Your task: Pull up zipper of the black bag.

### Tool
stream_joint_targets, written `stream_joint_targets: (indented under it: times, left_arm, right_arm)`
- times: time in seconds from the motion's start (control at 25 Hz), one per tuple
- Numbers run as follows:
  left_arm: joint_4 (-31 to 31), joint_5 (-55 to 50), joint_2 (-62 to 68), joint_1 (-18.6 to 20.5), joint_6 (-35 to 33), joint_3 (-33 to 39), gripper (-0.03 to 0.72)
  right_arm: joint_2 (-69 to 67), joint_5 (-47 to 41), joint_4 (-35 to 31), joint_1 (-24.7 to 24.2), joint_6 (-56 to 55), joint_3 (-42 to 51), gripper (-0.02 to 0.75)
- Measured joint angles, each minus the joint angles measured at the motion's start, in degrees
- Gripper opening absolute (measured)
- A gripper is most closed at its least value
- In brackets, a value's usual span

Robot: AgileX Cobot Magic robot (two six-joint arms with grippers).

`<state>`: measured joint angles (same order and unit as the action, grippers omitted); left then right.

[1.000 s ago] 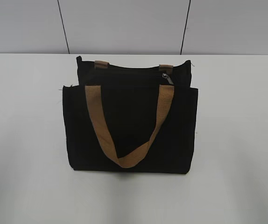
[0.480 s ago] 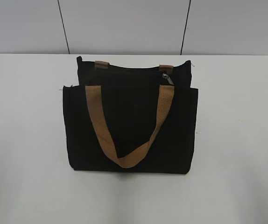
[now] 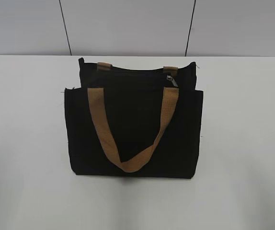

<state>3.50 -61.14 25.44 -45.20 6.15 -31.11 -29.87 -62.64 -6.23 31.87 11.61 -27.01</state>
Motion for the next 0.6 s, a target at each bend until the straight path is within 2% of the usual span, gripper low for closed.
stream_joint_targets:
  times: [0.16, 0.32, 0.6]
  left_arm:
    - [0.0, 0.0, -0.4, 2.4, 0.0, 0.0, 0.518]
    - [0.0, 0.1, -2.1, 8.7, 0.0, 0.0, 0.511]
    - [0.0, 0.1, -9.5, 27.3, 0.0, 0.0, 0.501]
  right_arm:
    - [0.0, 0.1, -0.5, -2.2, 0.0, 0.0, 0.587]
    - [1.9, 0.1, -2.7, -9.8, 0.0, 0.0, 0.587]
    - [15.1, 0.1, -6.6, -26.6, 0.0, 0.0, 0.587]
